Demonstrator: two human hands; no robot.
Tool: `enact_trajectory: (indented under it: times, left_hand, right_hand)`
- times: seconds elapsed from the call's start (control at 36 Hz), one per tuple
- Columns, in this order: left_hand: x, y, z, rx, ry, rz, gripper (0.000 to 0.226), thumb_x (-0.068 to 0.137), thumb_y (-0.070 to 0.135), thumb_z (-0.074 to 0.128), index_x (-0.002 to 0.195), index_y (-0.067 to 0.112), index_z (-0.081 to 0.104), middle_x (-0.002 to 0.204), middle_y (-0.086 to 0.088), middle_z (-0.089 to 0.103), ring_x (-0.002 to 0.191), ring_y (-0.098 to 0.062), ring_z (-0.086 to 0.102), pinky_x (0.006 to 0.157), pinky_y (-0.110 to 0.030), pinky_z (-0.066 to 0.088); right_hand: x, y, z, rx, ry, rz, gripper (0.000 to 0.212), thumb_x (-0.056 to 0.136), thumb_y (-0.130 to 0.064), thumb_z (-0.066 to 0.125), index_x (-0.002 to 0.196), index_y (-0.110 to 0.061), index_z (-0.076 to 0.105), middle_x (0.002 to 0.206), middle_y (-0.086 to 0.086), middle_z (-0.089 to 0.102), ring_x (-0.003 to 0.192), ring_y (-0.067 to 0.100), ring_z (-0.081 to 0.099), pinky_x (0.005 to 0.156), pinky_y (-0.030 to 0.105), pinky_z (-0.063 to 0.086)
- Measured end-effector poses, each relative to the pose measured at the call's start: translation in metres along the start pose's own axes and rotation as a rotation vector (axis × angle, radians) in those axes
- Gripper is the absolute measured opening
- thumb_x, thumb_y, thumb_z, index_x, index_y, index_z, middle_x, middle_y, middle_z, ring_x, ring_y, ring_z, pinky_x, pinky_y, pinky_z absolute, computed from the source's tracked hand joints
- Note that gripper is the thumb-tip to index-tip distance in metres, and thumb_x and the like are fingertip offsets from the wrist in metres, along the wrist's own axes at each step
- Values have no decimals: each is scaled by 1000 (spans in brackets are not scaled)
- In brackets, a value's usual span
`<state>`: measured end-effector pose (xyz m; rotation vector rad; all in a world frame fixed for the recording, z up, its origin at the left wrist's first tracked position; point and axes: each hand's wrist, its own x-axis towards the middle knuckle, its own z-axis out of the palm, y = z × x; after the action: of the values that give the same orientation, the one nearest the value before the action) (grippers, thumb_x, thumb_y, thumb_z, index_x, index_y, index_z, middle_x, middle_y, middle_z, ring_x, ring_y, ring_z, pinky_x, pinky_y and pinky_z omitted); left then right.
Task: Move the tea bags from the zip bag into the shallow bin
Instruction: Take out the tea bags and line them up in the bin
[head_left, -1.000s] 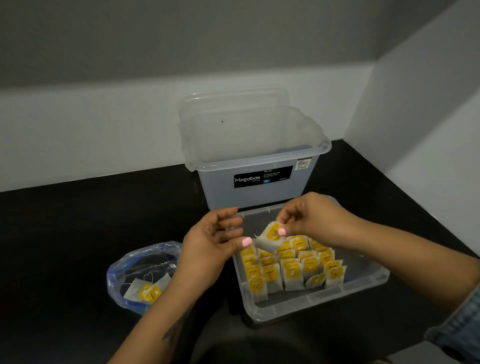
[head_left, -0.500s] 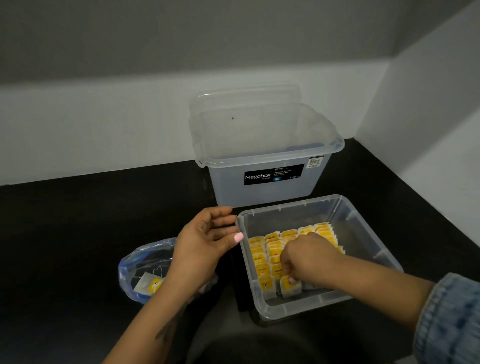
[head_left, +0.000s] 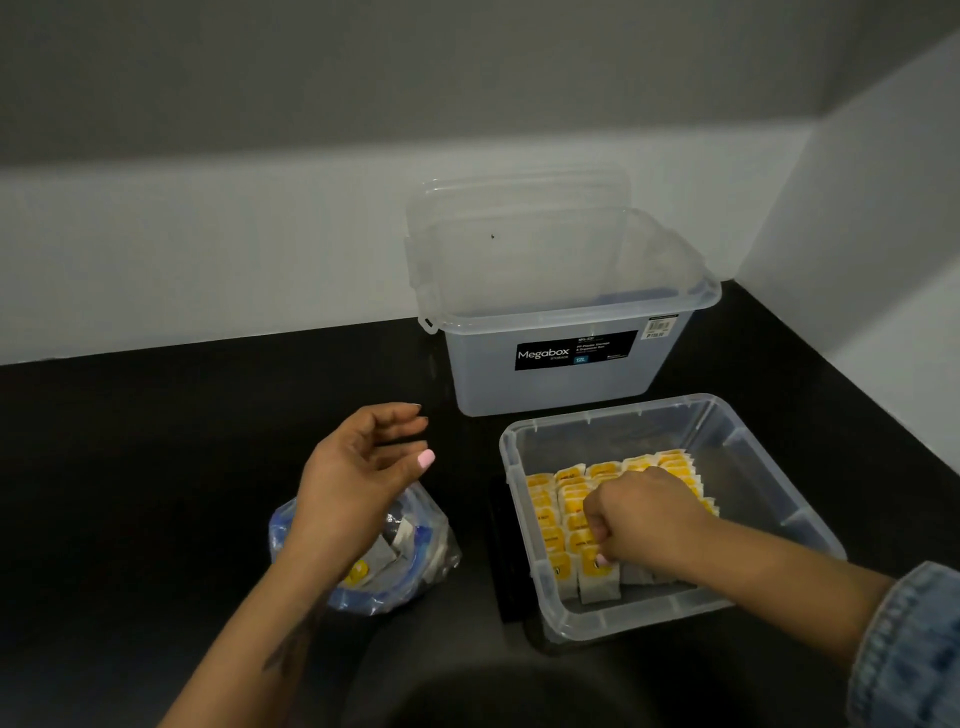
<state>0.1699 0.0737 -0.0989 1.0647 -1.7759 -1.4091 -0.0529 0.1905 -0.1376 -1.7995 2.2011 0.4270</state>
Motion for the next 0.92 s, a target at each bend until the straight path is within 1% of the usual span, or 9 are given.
enact_trajectory:
  times: [0.11, 0.25, 0.36, 0.42, 0.58, 0.75, 0.81, 0.86, 0.92]
  left_hand:
    - [1, -4, -24, 162, 58, 30, 39, 80, 2, 67, 103, 32, 59, 103, 13, 64, 90, 3, 64, 66, -10, 50]
    - [3, -18, -54, 432, 103, 11, 38, 81, 8, 68, 104, 35, 55, 108, 14, 58, 103, -1, 54, 73, -12, 40]
    - [5, -31, -69, 613, 97, -143, 55, 78, 16, 73, 125, 28, 48, 128, 8, 51, 122, -11, 47, 95, -30, 43]
    - [4, -38, -74, 694, 80, -248, 67, 75, 25, 76, 132, 27, 41, 134, 3, 47, 124, -16, 46, 97, -38, 44]
    - [-5, -54, -79, 809, -15, -387, 88, 78, 38, 72, 147, 22, 20, 145, -8, 32, 122, -22, 48, 91, -34, 46]
    - [-16, -64, -82, 809, -61, -355, 92, 78, 27, 72, 148, 26, 13, 142, -7, 29, 111, -19, 52, 79, -27, 47]
    - [-19, -66, -83, 810, -68, -332, 94, 76, 26, 73, 148, 27, 13, 142, -5, 29, 109, -18, 53, 79, -26, 49]
    - [-23, -68, -84, 809, -86, -311, 93, 77, 26, 73, 147, 28, 13, 141, -4, 29, 110, -17, 52, 82, -28, 51]
    - [-27, -70, -84, 807, -108, -292, 91, 78, 28, 72, 147, 28, 13, 142, -3, 27, 114, -17, 51, 87, -30, 50]
  right_hand:
    - [-4, -1, -10, 15, 35, 18, 22, 80, -46, 69, 92, -29, 65, 95, -8, 66, 91, 12, 59, 79, 27, 44]
    - [-10, -6, -43, 218, 103, 68, 15, 79, -42, 72, 85, -29, 66, 77, -12, 62, 79, 6, 59, 74, 25, 49]
    - [-7, -30, -70, 373, 182, 52, 15, 79, -42, 72, 75, -30, 63, 66, -13, 59, 68, 1, 57, 66, 22, 48]
    - [-7, -49, -81, 449, 202, 22, 16, 80, -40, 72, 74, -29, 63, 66, -12, 60, 66, 0, 57, 63, 19, 45]
    - [-2, -116, -89, 619, 175, -134, 11, 82, -32, 72, 91, -27, 68, 76, -13, 66, 75, -1, 63, 75, 19, 51]
    - [28, -170, -56, 457, 27, -202, 28, 91, -19, 60, 118, -25, 62, 105, -5, 63, 98, 12, 61, 84, 26, 49]
    - [52, -189, -46, 300, -169, -130, 38, 90, -17, 61, 127, -19, 56, 120, 4, 58, 109, 21, 57, 83, 30, 44]
    - [76, -206, -42, 221, -424, 20, 52, 89, -21, 62, 138, -13, 43, 138, 11, 45, 125, 29, 45, 99, 38, 38]
    - [92, -216, -41, 259, -541, 125, 62, 91, -29, 59, 144, -10, 33, 147, 14, 33, 135, 33, 32, 113, 43, 25]
